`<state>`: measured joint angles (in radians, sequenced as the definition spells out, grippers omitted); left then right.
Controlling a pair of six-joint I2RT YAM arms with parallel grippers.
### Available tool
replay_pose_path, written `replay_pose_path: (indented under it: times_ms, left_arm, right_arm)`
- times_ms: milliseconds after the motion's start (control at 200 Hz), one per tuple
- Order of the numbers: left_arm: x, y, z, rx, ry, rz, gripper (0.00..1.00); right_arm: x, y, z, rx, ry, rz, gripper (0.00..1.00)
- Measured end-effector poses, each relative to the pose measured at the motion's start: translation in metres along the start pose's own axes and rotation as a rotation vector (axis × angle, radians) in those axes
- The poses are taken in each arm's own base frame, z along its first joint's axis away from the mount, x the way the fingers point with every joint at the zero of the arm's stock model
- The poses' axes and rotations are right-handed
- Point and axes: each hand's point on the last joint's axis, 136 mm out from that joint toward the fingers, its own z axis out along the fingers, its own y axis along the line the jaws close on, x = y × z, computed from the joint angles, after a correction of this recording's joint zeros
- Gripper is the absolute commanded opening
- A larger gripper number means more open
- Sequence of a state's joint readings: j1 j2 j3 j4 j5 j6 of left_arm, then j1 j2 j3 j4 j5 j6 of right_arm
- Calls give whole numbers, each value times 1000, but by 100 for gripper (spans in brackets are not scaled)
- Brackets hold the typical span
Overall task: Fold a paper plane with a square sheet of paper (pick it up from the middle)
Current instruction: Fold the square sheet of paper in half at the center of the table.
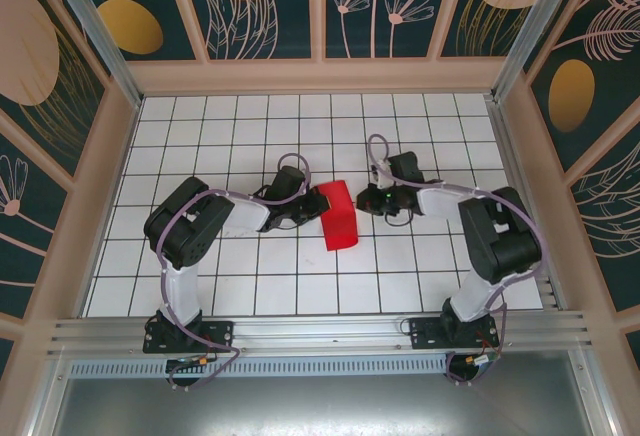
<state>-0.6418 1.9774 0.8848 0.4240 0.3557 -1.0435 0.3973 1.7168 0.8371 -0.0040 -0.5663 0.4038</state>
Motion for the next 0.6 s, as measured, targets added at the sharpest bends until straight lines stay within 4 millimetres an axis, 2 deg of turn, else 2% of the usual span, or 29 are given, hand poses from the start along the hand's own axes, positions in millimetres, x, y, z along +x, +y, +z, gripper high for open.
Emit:
replay_pose_path:
  times_ms: [140,315,490,600]
  left_arm:
    - [0,0,0,-11,7,-1,0]
    - [0,0,1,-30,17,7,0]
    - [1,1,1,-44,21,28,0]
    - [0,1,2,-50,17,42,0]
  right_arm:
    - [-1,14,22,-37,32,-25,0]
    - [0,-3,34,-13,50,18,0]
    - [-6,-16,27,-14,29,73,0]
    - [-15,-36,8,21,-31,121,0]
